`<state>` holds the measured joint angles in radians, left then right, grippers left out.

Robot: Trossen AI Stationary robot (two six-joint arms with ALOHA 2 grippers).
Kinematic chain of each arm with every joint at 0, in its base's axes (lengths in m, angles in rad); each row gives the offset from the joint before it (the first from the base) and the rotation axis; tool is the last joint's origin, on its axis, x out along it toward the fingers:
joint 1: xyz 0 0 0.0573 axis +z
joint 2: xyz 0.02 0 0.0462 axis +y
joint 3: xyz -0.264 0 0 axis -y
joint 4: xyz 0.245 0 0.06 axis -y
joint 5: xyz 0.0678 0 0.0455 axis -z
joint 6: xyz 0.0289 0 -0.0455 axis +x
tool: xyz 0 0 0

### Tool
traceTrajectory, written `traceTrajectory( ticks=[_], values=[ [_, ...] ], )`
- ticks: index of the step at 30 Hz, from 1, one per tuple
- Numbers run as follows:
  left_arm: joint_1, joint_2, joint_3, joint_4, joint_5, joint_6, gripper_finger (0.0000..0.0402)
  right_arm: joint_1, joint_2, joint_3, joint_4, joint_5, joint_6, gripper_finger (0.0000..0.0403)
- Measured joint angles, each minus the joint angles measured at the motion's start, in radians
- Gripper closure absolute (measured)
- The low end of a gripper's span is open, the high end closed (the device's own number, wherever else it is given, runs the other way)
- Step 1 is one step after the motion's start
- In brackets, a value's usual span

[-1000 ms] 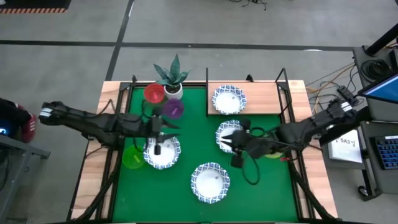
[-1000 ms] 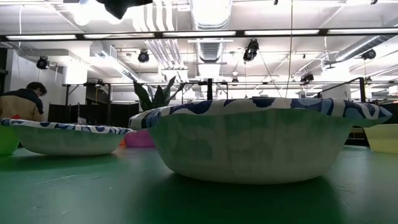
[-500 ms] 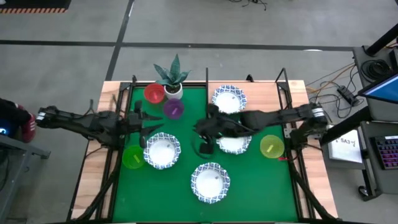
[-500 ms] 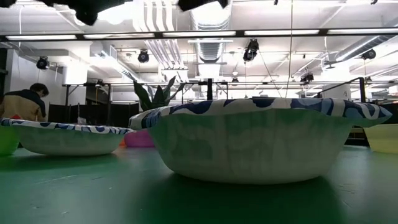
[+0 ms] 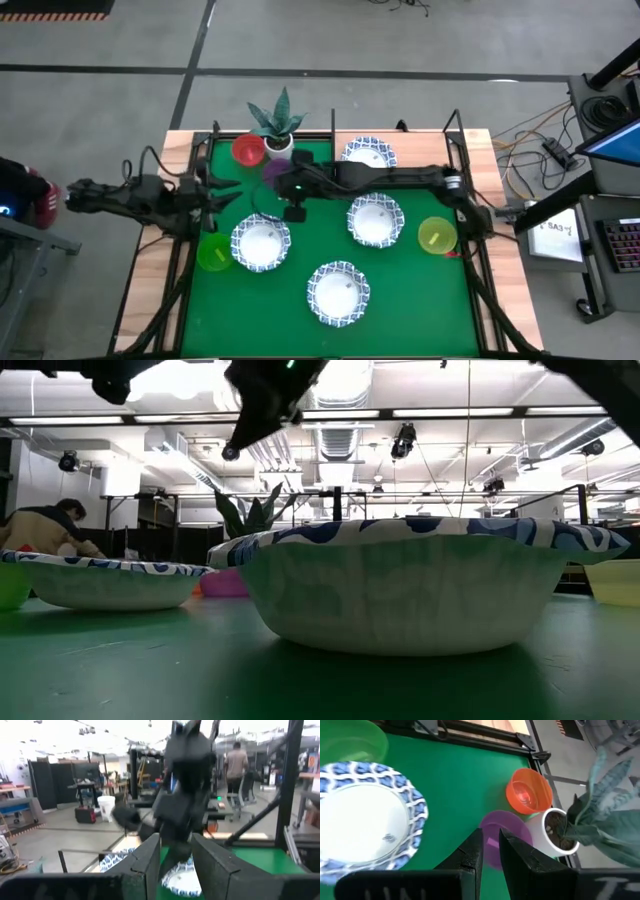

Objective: Place and stack bowls onto a shelf
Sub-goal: Put the purple bowl on the shelf

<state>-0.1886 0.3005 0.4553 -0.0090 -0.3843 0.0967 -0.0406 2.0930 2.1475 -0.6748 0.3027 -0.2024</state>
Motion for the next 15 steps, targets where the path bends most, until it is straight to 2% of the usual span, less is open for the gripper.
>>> traceTrajectory(
  ticks=[9,15],
  values=[
    [0.0,-0.099,0.0,-0.051,0.0,-0.001,0.0306,-0.065,0.232,0.175,-0.002,0.0,-0.044,0.0351],
    [0.0,-0.124,0.0,-0.068,0.001,0.002,0.0306,-0.093,0.325,0.205,0.004,-0.021,-0.044,0.035]
  ],
)
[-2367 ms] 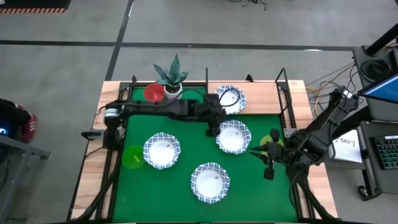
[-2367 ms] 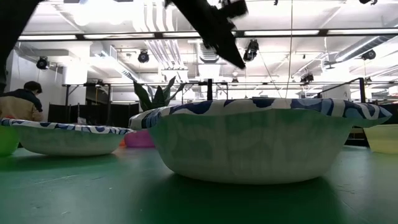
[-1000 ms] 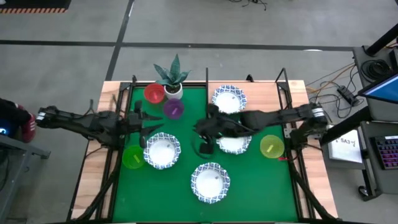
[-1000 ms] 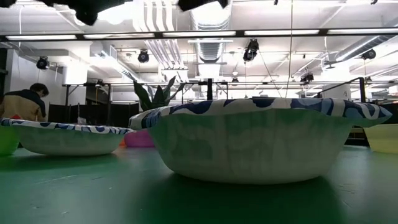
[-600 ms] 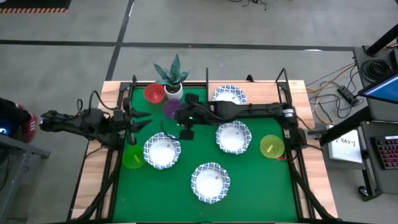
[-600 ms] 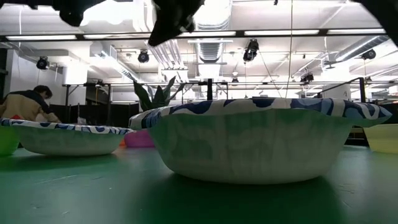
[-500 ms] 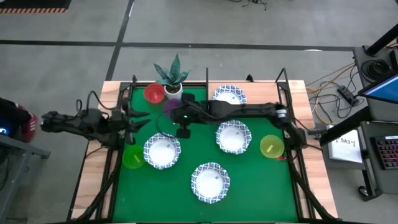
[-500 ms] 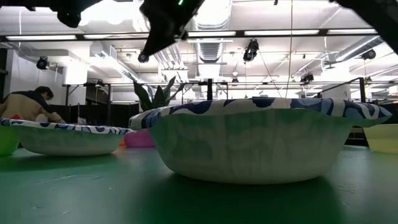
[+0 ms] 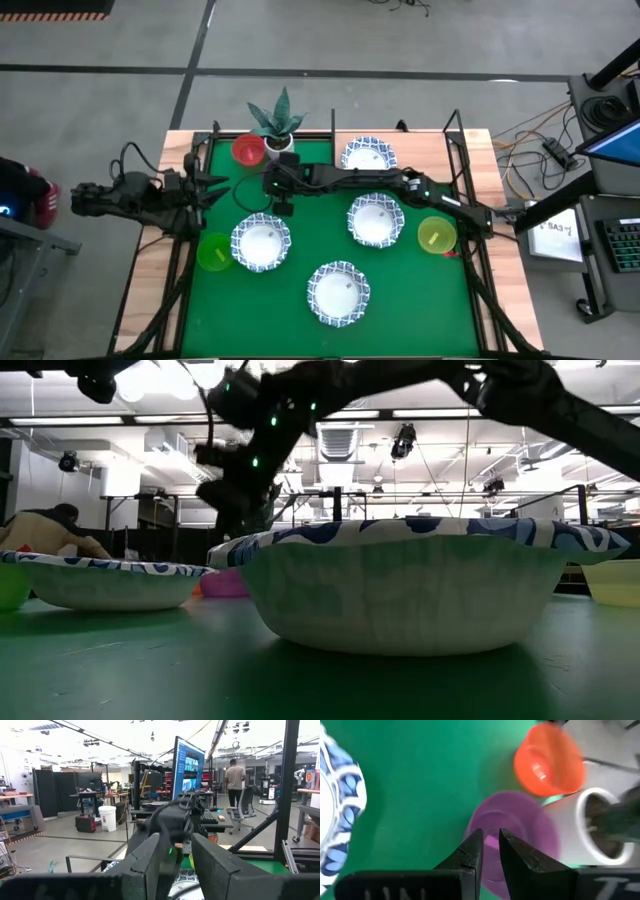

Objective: Place and stack bowls onto a shelf
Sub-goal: Put the purple bowl on the shelf

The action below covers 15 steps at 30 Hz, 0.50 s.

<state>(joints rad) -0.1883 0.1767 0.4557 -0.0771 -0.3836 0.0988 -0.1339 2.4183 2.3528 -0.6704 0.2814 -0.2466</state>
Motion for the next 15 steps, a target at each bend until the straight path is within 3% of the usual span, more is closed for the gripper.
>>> traceTrajectory(
  ticks=[4,15],
  values=[
    [0.0,-0.001,0.0,-0.001,0.0,0.013,0.0306,-0.017,0.026,0.0,-0.006,-0.064,0.034,0.033],
    [0.0,0.0,0.0,-0.005,0.0,0.034,0.0306,-0.046,0.034,-0.004,-0.012,-0.109,0.063,0.0217]
  ],
)
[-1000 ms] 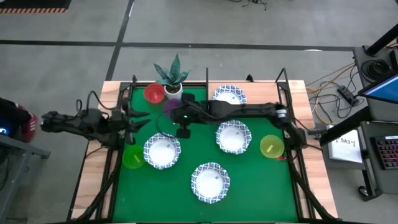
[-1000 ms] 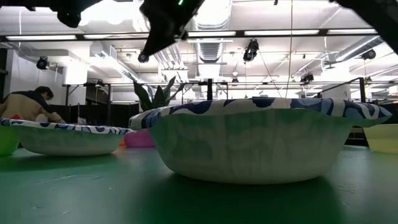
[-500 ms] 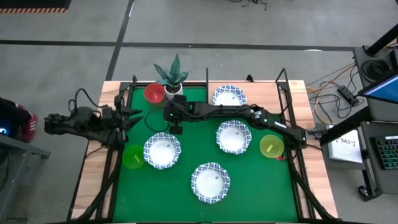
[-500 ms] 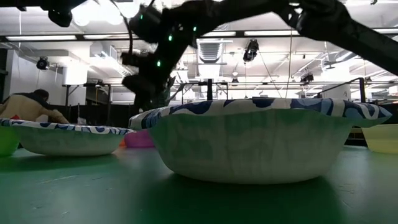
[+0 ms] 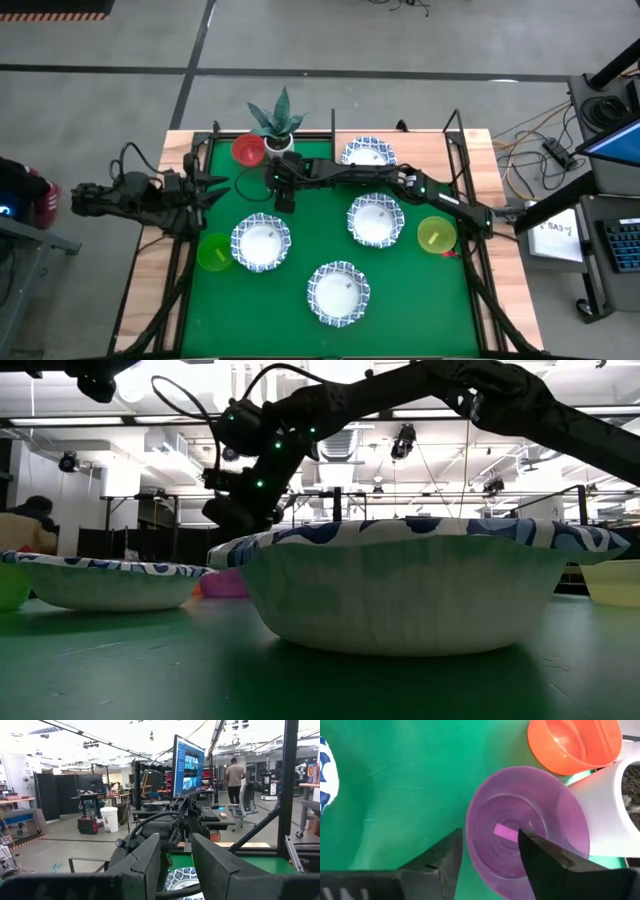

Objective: Place and stack bowls onto a shelf
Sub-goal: Put the purple bowl on the shelf

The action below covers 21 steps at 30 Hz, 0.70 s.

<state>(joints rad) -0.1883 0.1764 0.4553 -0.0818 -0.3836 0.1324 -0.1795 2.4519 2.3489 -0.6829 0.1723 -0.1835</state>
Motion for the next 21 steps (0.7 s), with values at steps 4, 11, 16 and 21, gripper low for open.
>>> traceTrajectory(
  ticks=[4,11,16,21],
  values=[
    [0.0,0.0,-0.004,-0.002,0.0,0.011,0.0306,0.0,0.009,0.0,0.015,-0.051,0.001,0.0209],
    [0.0,0.0,-0.006,-0.003,0.0,0.016,0.0306,-0.003,0.044,-0.002,0.022,-0.05,0.001,0.0222],
    [0.0,0.0,-0.006,0.0,0.0,0.016,0.0306,-0.005,0.052,-0.002,0.027,-0.049,-0.004,0.0256],
    [0.0,0.0,-0.007,0.0,0.0,0.016,0.0306,-0.005,0.05,-0.002,0.036,-0.046,-0.02,0.0323]
  ],
)
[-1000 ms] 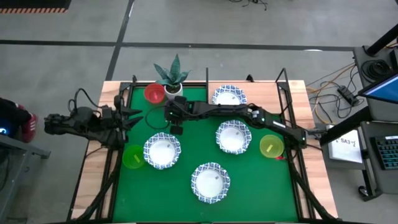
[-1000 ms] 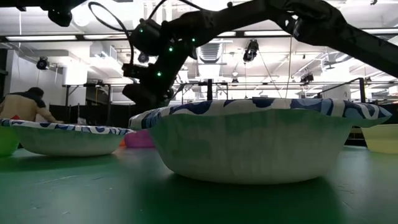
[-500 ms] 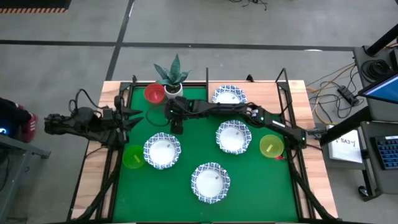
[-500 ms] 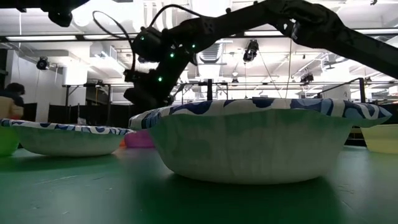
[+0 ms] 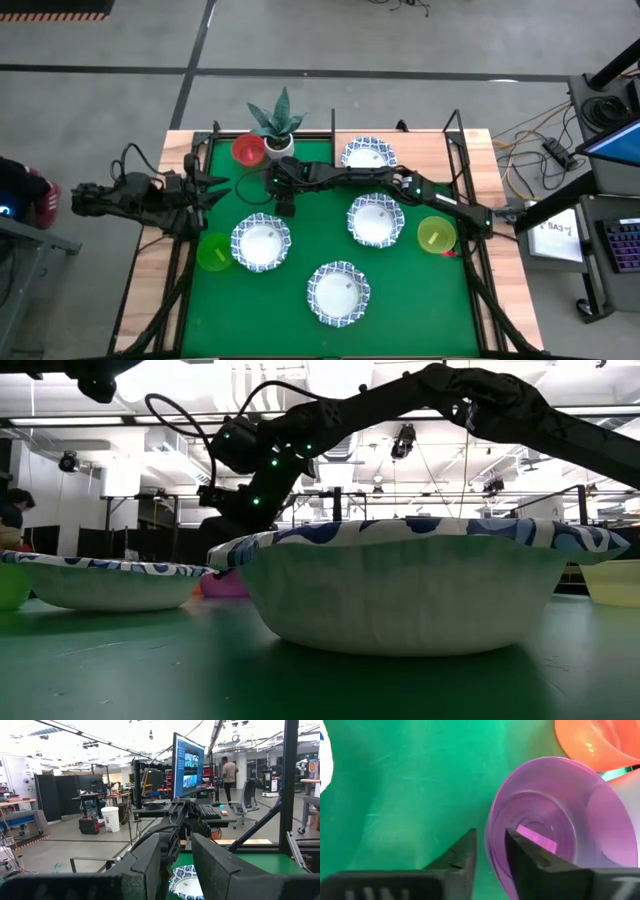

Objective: Place and stack bowls onto a shelf
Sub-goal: Put the purple bowl on the shelf

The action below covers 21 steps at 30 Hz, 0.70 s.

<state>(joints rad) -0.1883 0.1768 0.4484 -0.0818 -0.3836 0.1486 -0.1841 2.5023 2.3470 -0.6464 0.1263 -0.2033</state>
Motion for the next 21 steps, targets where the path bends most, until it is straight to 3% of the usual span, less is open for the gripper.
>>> traceTrajectory(
  ticks=[5,13,21],
  values=[
    [0.0,0.0,0.0,0.0,0.0,0.0,0.0306,0.0,-0.001,0.0,0.0,-0.024,-0.021,0.0388],
    [0.0,0.0,0.0,0.0,0.0,0.0,0.0306,0.008,-0.015,0.006,-0.008,-0.022,-0.044,0.0394],
    [0.0,0.0,0.0,0.0,0.0,0.0,0.0306,0.061,-0.141,0.008,-0.058,-0.013,-0.063,0.0394]
  ],
)
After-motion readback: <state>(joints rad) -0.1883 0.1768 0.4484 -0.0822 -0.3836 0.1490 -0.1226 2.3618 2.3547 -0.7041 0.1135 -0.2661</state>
